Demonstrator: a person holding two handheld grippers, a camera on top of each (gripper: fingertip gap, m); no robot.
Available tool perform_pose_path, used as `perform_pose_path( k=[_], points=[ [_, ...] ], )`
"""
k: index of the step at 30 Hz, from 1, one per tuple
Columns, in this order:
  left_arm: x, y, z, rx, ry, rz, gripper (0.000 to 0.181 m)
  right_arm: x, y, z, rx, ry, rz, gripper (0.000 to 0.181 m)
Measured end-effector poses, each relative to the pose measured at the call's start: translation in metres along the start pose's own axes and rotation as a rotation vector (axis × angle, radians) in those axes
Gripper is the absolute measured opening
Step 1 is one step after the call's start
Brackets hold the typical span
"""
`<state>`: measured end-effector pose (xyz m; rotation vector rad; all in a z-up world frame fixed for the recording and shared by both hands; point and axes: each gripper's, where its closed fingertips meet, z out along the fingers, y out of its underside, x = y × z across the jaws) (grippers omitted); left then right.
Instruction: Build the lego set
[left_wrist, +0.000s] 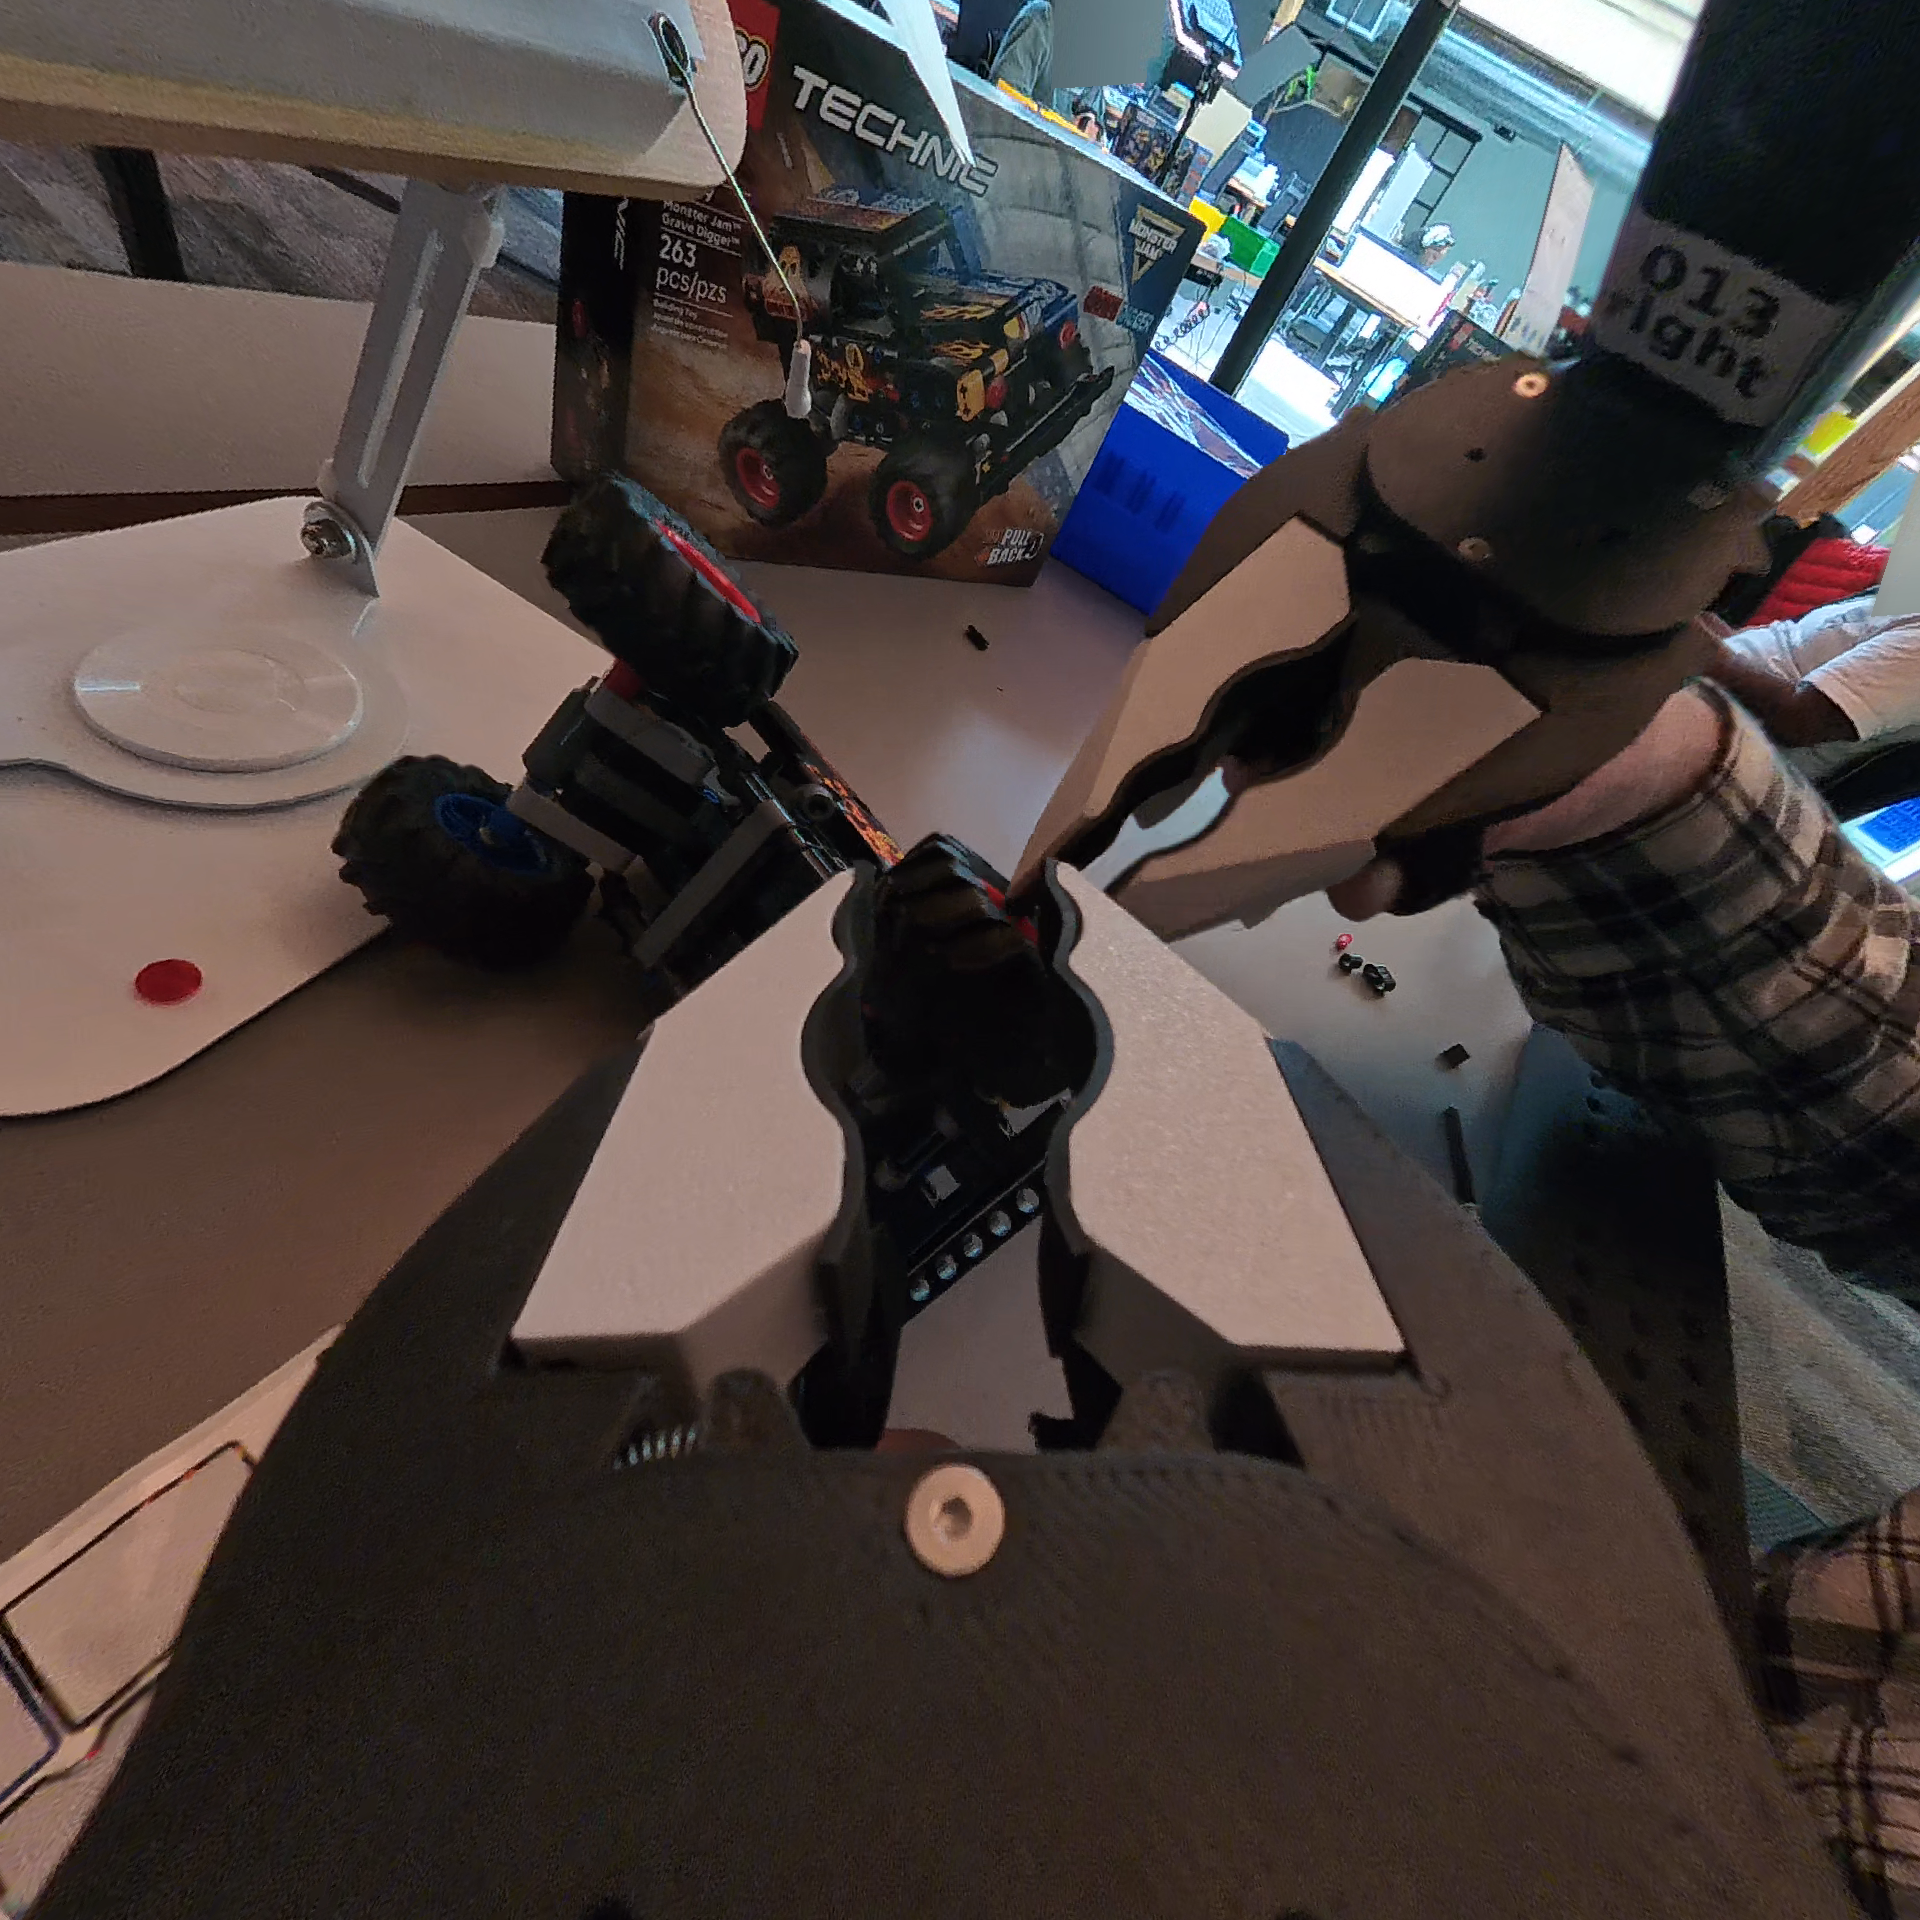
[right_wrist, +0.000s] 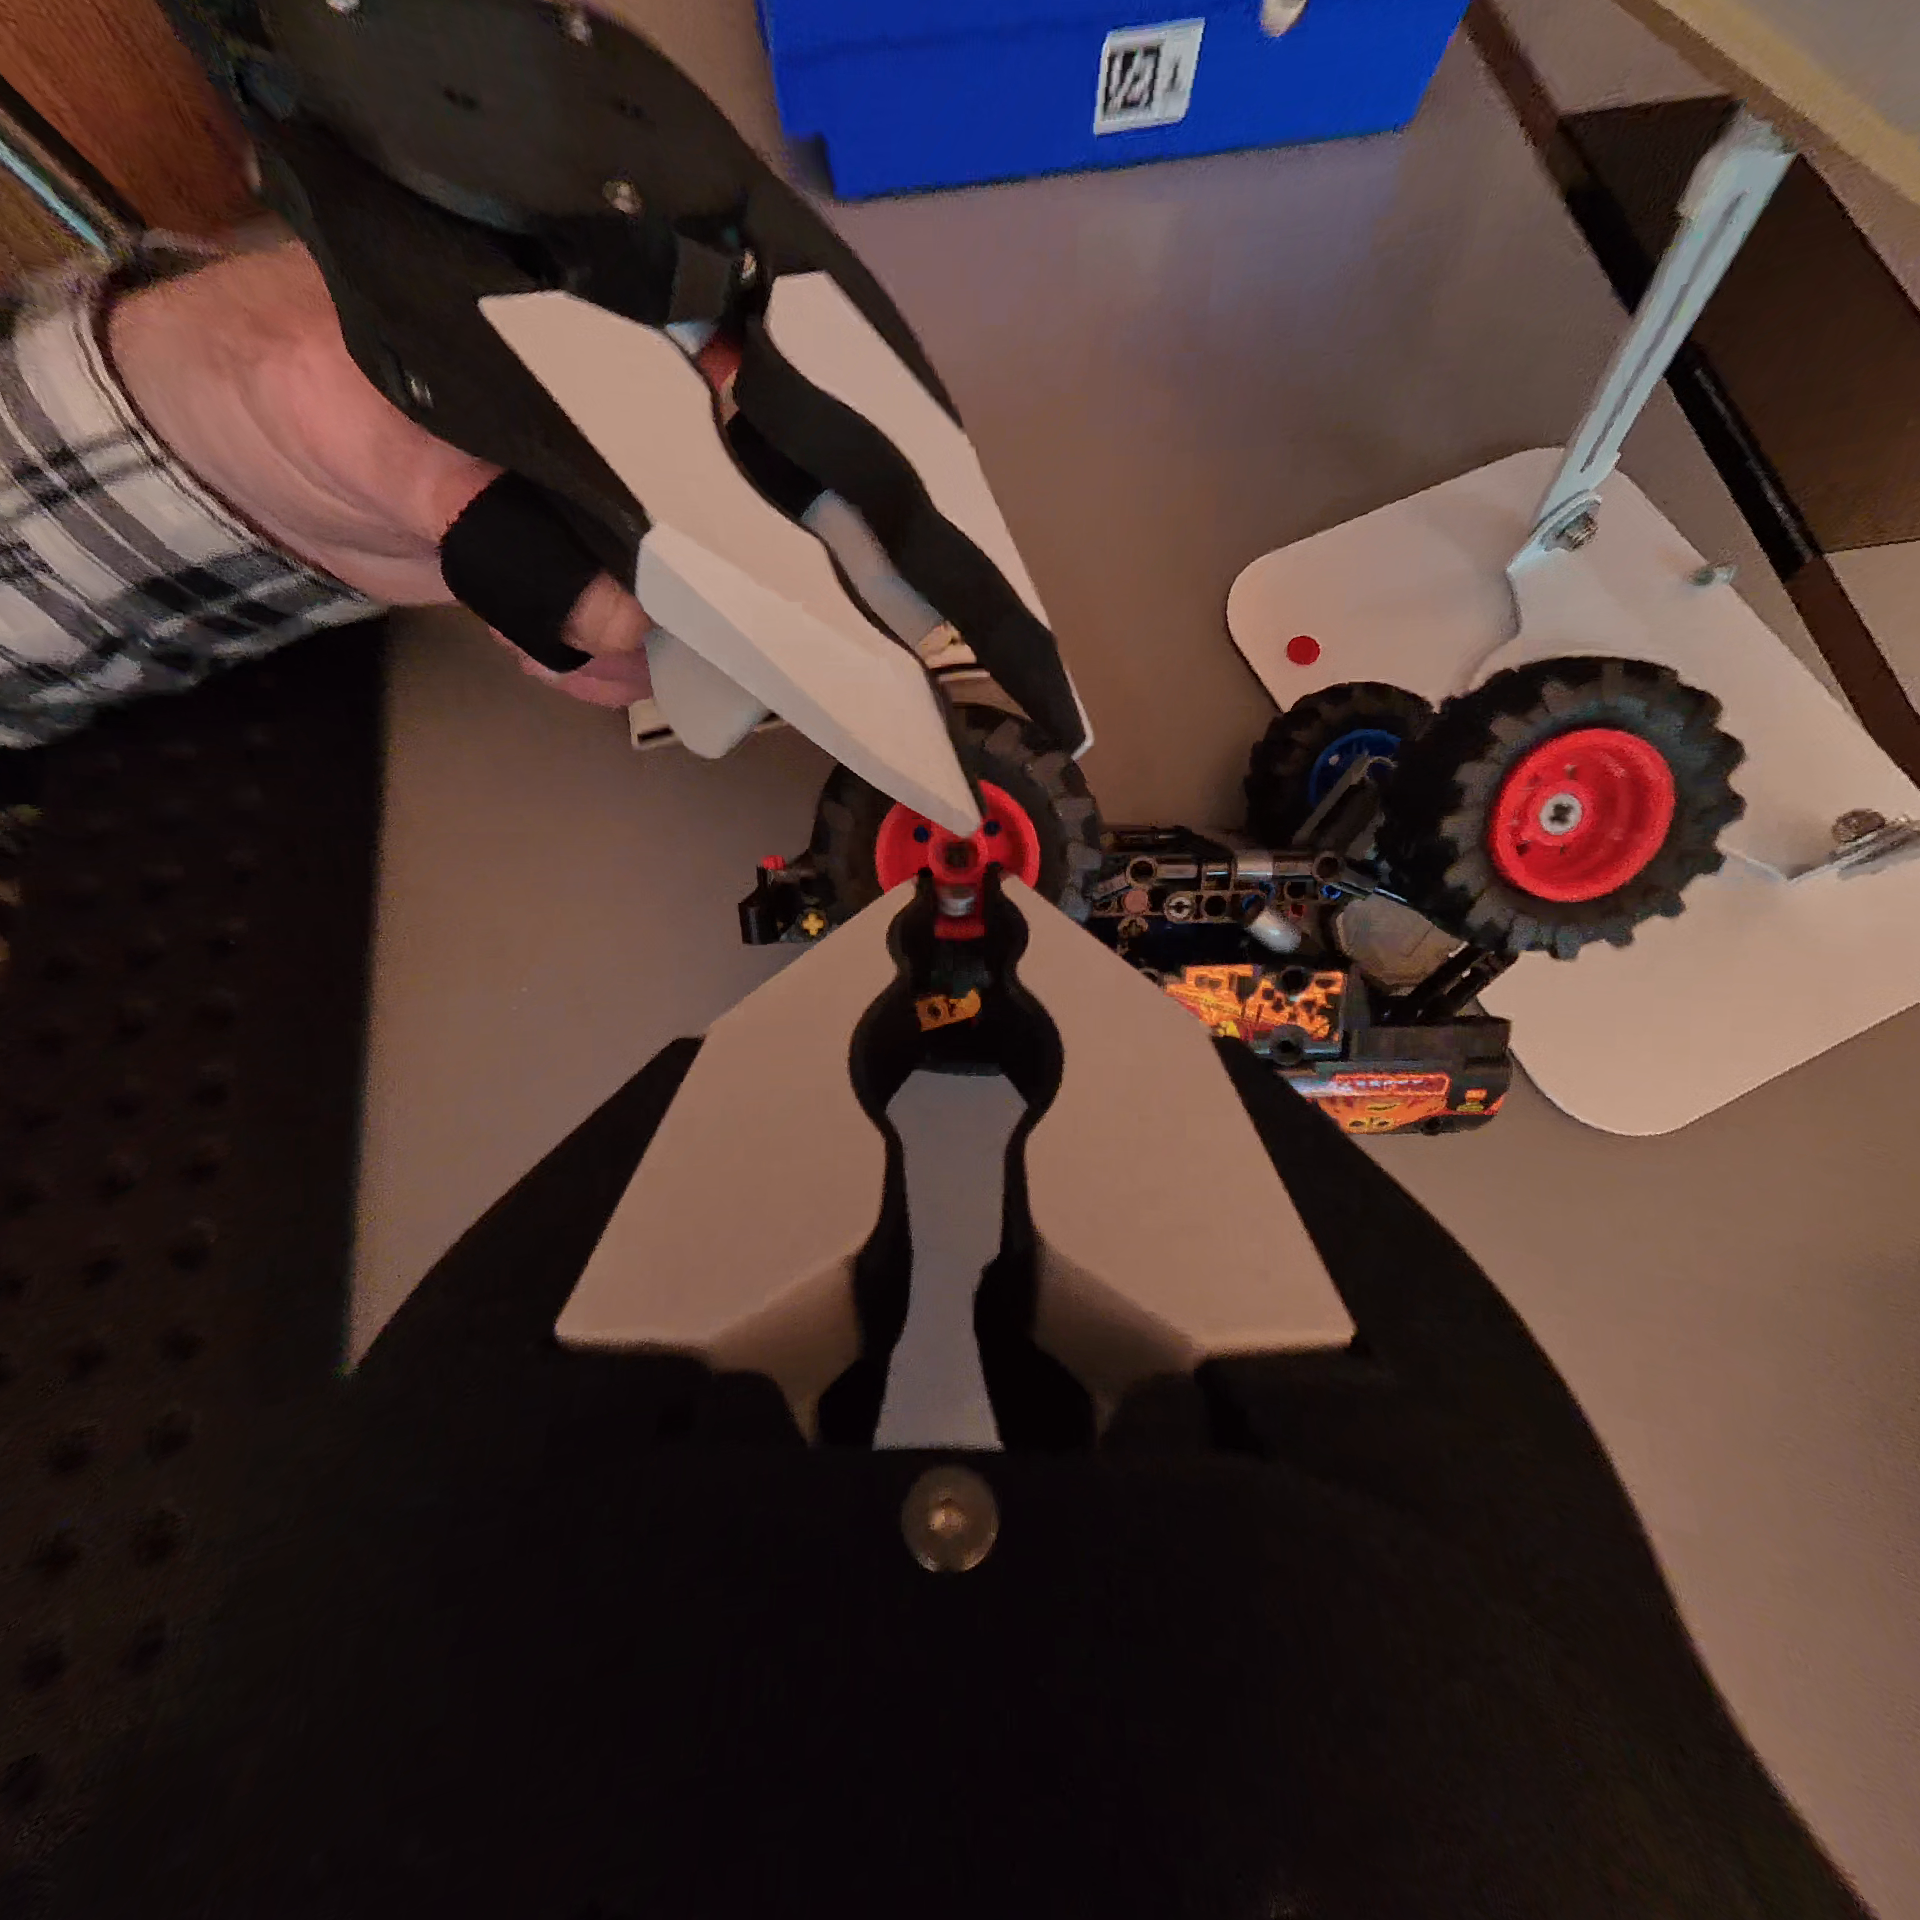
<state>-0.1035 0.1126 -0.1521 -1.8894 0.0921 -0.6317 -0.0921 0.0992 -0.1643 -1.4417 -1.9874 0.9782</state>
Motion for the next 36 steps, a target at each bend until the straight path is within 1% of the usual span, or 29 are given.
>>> perform_pose_path(
  k=[1, 3, 6, 9, 14, 19, 21, 23, 25, 28, 31, 32, 34, 36],
  points=[
    [0.001, 0.001, 0.001, 0.000, 0.002, -0.003, 0.028, -0.002, 0.002, 0.001, -0.039, 0.009, -0.029, 0.003],
    [0.004, 0.002, 0.003, -0.004, 0.010, -0.009, 0.026, -0.003, 0.005, 0.002, -0.096, 0.033, -0.071, 0.003],
    [0.005, 0.003, 0.004, -0.006, 0.013, -0.010, 0.026, -0.004, 0.007, 0.002, -0.130, 0.066, -0.087, 0.003],
    [0.006, 0.003, 0.004, -0.004, 0.015, -0.009, 0.025, -0.005, 0.008, 0.001, -0.104, 0.068, -0.078, 0.002],
    [0.003, 0.000, 0.002, 0.009, 0.003, -0.005, 0.030, -0.004, 0.003, -0.005, 0.019, 0.022, 0.022, 0.000],
    [0.004, 0.000, 0.001, 0.007, 0.004, 0.006, 0.030, -0.004, 0.007, -0.009, 0.061, -0.005, 0.069, 0.000],
    [0.007, 0.002, 0.002, -0.001, 0.018, 0.009, 0.026, -0.006, 0.013, -0.011, 0.044, -0.013, 0.074, 0.000],
    [0.013, 0.005, 0.005, -0.011, 0.032, 0.015, 0.026, -0.007, 0.014, -0.016, 0.065, -0.013, 0.092, 0.000],
    [0.018, 0.007, 0.008, -0.017, 0.013, 0.060, 0.025, -0.011, 0.020, -0.020, 0.069, -0.013, 0.114, 0.000],
    [0.029, 0.010, 0.014, -0.030, -0.020, 0.151, 0.024, -0.015, 0.041, -0.027, 0.049, 0.003, 0.152, 0.000],
    [0.049, 0.019, 0.027, -0.057, -0.026, 0.275, 0.021, -0.013, 0.059, -0.044, 0.102, 0.012, 0.235, 0.000],
    [0.056, 0.025, 0.032, -0.079, -0.029, 0.323, 0.018, -0.013, 0.064, -0.049, 0.114, 0.019, 0.253, 0.000],
    [0.068, 0.039, 0.046, -0.143, -0.055, 0.457, 0.003, -0.016, 0.075, -0.056, 0.127, 0.033, 0.273, 0.000],
    [0.072, 0.057, 0.057, -0.229, -0.098, 0.585, 0.000, -0.018, 0.085, -0.060, 0.130, 0.042, 0.292, 0.000]
  ],
)
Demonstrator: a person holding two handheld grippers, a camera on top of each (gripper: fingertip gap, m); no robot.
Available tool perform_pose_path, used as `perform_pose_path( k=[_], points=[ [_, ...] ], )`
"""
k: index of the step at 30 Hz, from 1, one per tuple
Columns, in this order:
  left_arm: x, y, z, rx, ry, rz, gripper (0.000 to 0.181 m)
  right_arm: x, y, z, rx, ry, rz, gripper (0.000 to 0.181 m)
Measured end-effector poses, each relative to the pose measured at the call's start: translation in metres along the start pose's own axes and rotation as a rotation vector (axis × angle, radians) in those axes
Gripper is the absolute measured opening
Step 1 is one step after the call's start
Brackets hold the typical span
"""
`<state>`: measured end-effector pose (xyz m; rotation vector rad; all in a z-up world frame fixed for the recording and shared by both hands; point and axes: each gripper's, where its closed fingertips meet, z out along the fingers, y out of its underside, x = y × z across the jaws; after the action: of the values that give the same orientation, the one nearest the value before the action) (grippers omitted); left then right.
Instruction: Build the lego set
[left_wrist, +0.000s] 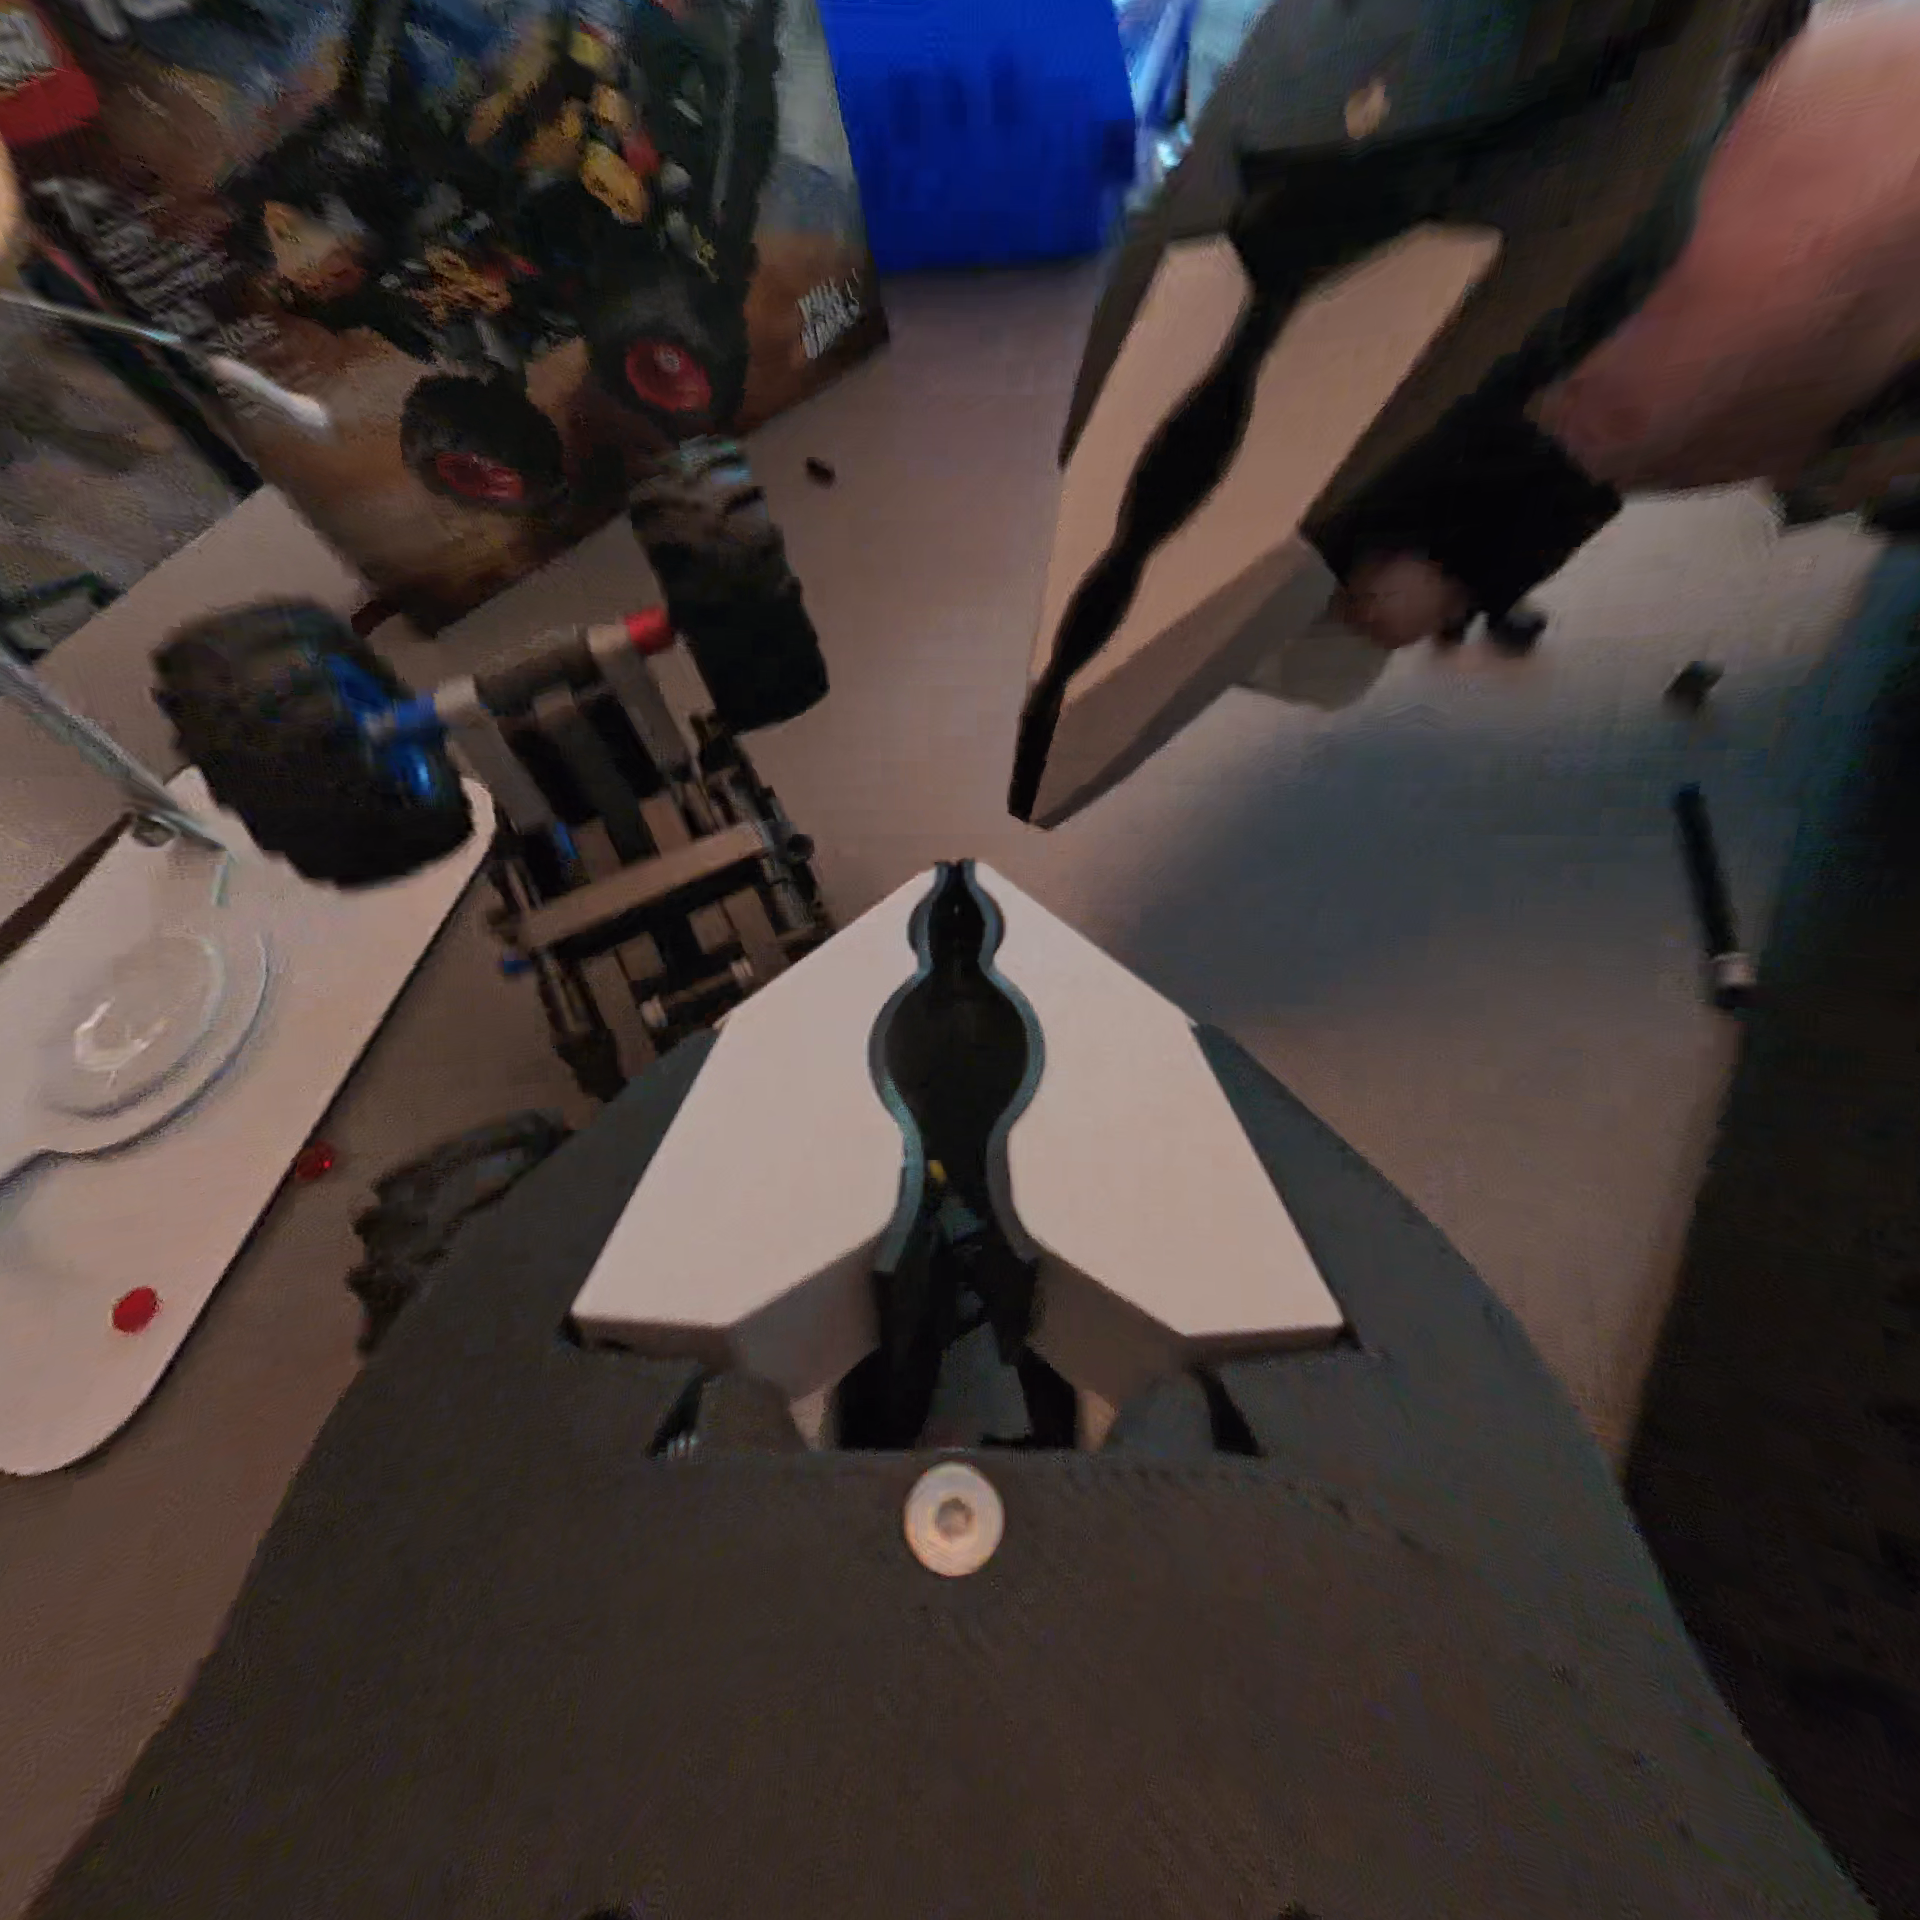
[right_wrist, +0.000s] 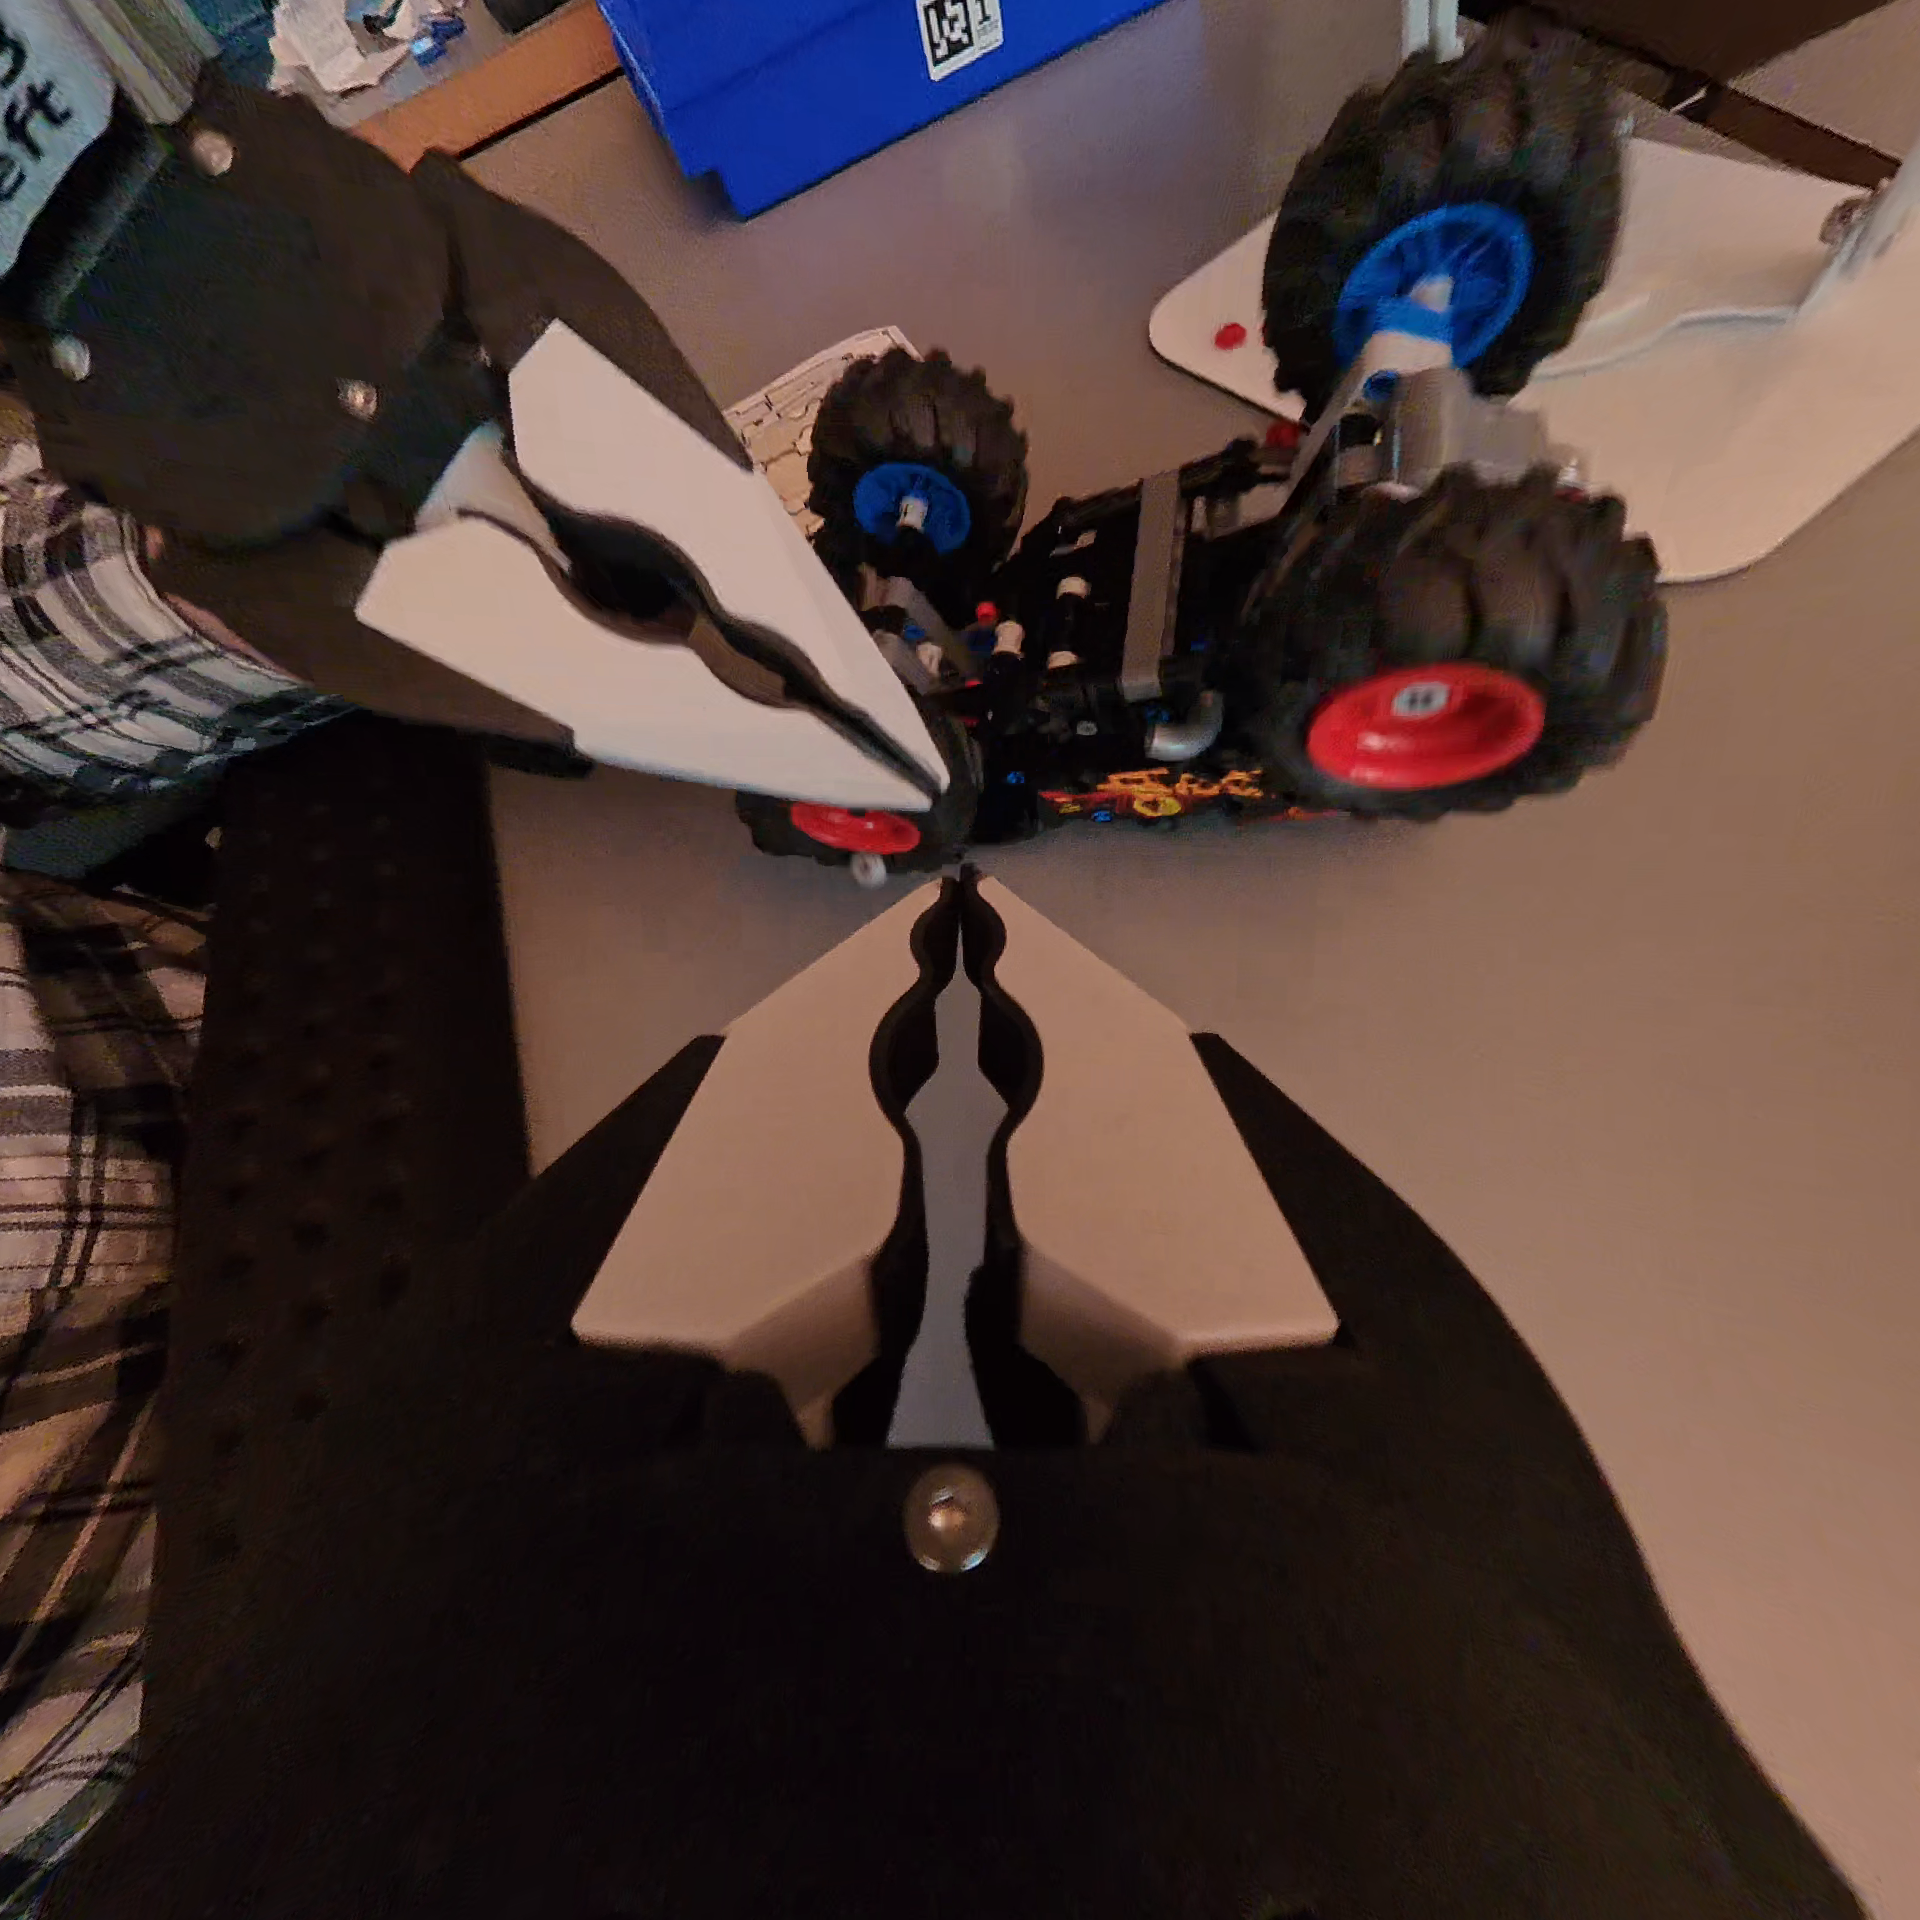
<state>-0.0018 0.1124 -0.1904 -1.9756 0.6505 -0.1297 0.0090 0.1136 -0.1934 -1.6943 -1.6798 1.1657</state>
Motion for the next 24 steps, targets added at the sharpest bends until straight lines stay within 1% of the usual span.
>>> perform_pose_path(
  k=[1, 3, 6, 7, 9, 12, 13, 15, 16, 17, 20, 22, 24],
  points=[
    [0.006, 0.005, 0.006, -0.026, 0.002, 0.027, 0.000, 0.001, 0.004, -0.002, -0.001, 0.004, 0.008, 0.000],
    [0.018, 0.015, 0.014, -0.063, 0.053, 0.026, 0.000, 0.003, 0.012, -0.005, -0.005, 0.012, 0.022, 0.000],
    [0.007, 0.024, 0.015, -0.093, 0.005, 0.028, 0.000, 0.005, 0.022, -0.008, -0.033, 0.026, 0.018, 0.000],
    [0.006, 0.025, 0.014, -0.095, 0.014, 0.008, 0.000, 0.005, 0.026, -0.009, -0.049, 0.031, 0.010, 0.002],
    [0.004, 0.023, 0.012, -0.074, 0.019, -0.033, 0.000, 0.002, 0.036, -0.011, -0.087, 0.034, -0.010, 0.004],
    [0.003, 0.020, 0.008, -0.067, 0.023, -0.013, 0.000, -0.001, 0.045, -0.015, -0.115, 0.061, -0.039, 0.005],
    [0.006, 0.017, 0.005, -0.054, 0.042, 0.006, 0.005, -0.002, 0.047, -0.016, -0.115, 0.061, -0.035, 0.005],
    [0.011, 0.009, -0.007, -0.021, 0.058, 0.079, 0.015, -0.005, 0.051, -0.021, -0.114, 0.062, -0.026, 0.006],
    [0.012, 0.006, -0.014, -0.009, 0.051, 0.129, 0.026, -0.007, 0.053, -0.024, -0.113, 0.065, -0.026, 0.007],
    [0.013, 0.006, -0.020, -0.007, 0.039, 0.185, 0.040, -0.009, 0.055, -0.027, -0.108, 0.065, -0.025, 0.007],
    [0.009, 0.024, -0.023, -0.079, -0.050, 0.398, 0.064, -0.014, 0.057, -0.030, -0.084, 0.063, -0.020, 0.007],
    [0.006, 0.044, -0.016, -0.166, -0.091, 0.531, 0.066, -0.015, 0.057, -0.027, -0.076, 0.067, -0.020, 0.008],
    [-0.001, 0.057, -0.010, -0.222, -0.141, 0.633, 0.067, -0.015, 0.057, -0.023, -0.082, 0.082, -0.028, 0.009]
  ],
)
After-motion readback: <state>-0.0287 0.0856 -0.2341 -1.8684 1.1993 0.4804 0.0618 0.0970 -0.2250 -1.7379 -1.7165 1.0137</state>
